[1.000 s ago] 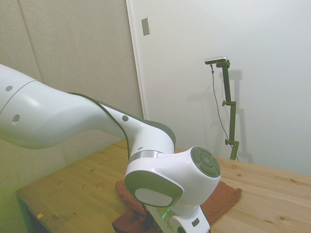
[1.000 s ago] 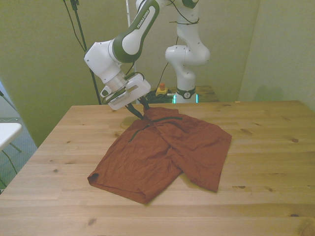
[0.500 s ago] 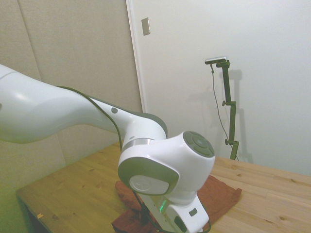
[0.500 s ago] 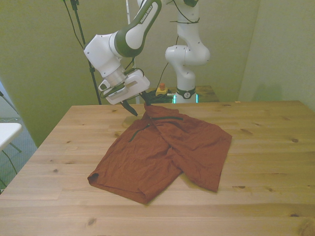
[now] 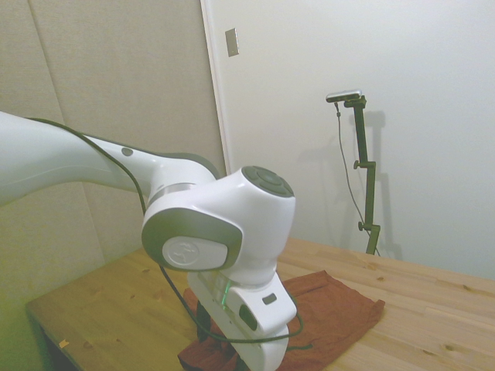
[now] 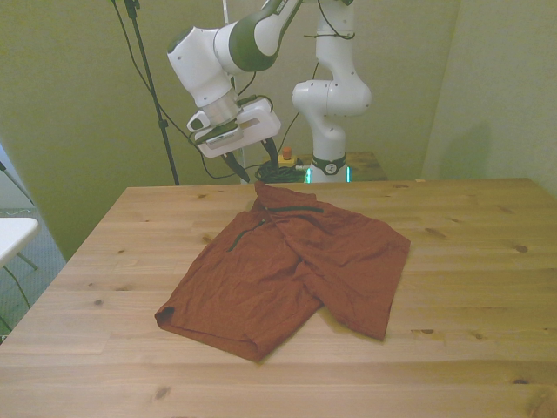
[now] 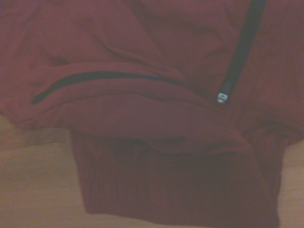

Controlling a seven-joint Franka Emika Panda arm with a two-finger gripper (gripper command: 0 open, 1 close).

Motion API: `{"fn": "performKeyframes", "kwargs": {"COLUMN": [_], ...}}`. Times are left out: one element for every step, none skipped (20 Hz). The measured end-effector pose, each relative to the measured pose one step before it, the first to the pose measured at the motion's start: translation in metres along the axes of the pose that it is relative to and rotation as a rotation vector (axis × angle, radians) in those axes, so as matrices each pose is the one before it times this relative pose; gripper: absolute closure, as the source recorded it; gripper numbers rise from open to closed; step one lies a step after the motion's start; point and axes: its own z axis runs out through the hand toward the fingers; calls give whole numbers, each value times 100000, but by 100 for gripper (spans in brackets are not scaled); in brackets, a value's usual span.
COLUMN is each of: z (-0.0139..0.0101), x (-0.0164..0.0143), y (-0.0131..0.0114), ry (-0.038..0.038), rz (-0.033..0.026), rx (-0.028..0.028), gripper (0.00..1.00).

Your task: Fold the shorts

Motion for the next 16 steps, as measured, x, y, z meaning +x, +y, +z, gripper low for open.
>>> {"fn": "performKeyframes", "kwargs": {"z": [-614, -626, -497, -234, 109, 420, 611, 523, 385, 299, 292, 414, 577, 705, 545, 361], "x": [-907, -907, -815, -761, -781, -935, -1073, -1273, -1386, -1363, -1278, -1398, -1413, -1616, -1635, -1404], "y": [-1217, -1426, -1678, -1925, -2179, -2346, -2311, -2385, -2418, -2260, -2109, -2111, -1977, -2009, -1871, -1519], "ry": [1889, 3148, 4482, 5042, 4781, 4871, 4501, 4543, 4533, 4550, 4257, 4176, 4103, 3773, 3783, 3671], "rz": [-2007, -1742, -1079, -905, -1026, -1163, -1601, -2262, -2733, -3211, -3502, -3817, -4095, -4446, -4572, -4503], "rx": [-981, -2241, -2139, -2004, -1903, -1946, -2378, -2268, -2290, -2556, -2497, -2218, -1935, -2049, -2086, -2255], "gripper": [0, 0, 0, 0, 0, 0, 0, 0, 0, 0, 0, 0, 0, 0, 0, 0]}}
